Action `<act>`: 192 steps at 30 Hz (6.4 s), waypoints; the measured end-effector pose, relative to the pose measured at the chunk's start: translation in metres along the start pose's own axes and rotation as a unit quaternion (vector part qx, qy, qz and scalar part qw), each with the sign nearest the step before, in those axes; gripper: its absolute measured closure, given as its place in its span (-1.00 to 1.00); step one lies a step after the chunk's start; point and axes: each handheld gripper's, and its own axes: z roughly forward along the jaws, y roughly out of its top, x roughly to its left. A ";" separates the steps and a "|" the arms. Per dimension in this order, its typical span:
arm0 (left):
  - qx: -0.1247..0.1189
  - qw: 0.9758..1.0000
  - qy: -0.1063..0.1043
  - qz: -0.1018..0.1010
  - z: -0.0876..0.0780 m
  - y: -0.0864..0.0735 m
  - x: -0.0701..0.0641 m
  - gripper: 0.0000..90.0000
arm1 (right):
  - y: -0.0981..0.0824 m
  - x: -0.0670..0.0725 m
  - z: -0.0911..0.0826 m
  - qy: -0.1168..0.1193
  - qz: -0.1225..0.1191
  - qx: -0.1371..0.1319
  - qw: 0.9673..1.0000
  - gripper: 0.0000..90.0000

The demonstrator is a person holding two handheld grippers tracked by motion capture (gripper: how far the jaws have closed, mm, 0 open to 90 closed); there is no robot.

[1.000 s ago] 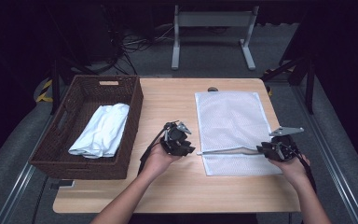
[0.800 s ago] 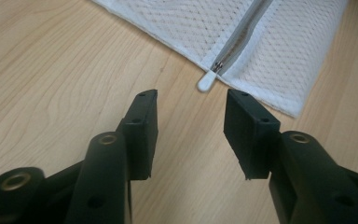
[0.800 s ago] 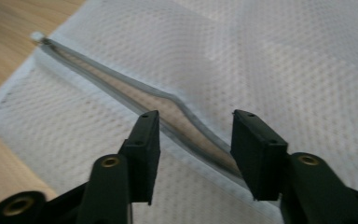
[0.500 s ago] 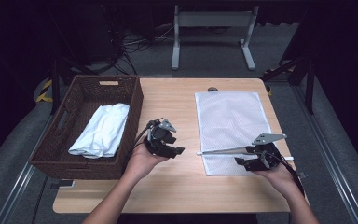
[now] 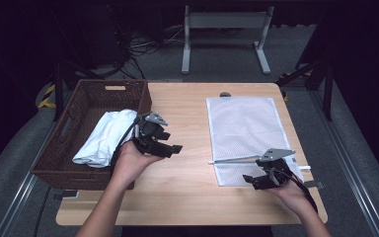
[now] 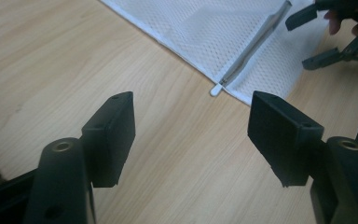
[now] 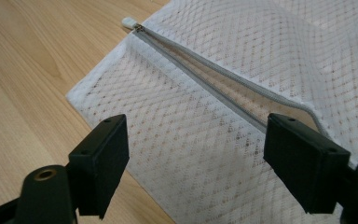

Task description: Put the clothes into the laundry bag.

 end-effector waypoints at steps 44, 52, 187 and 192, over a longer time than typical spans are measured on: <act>0.048 0.975 0.158 -0.150 -0.072 -0.090 0.144 -0.88 | 0.000 -0.003 0.004 -0.001 -0.013 -0.006 1.000 -0.53; 0.082 0.972 0.154 -0.157 -0.063 -0.104 0.156 -0.99 | -0.001 -0.003 0.005 0.001 -0.015 -0.002 1.000 -0.55; 0.060 0.995 0.059 -0.061 -0.037 0.044 0.034 0.66 | -0.004 -0.007 0.001 0.008 -0.018 0.005 1.000 -0.57; 0.076 0.993 0.065 -0.062 -0.011 0.043 0.026 0.65 | -0.004 -0.007 -0.001 0.006 -0.015 0.002 1.000 -0.57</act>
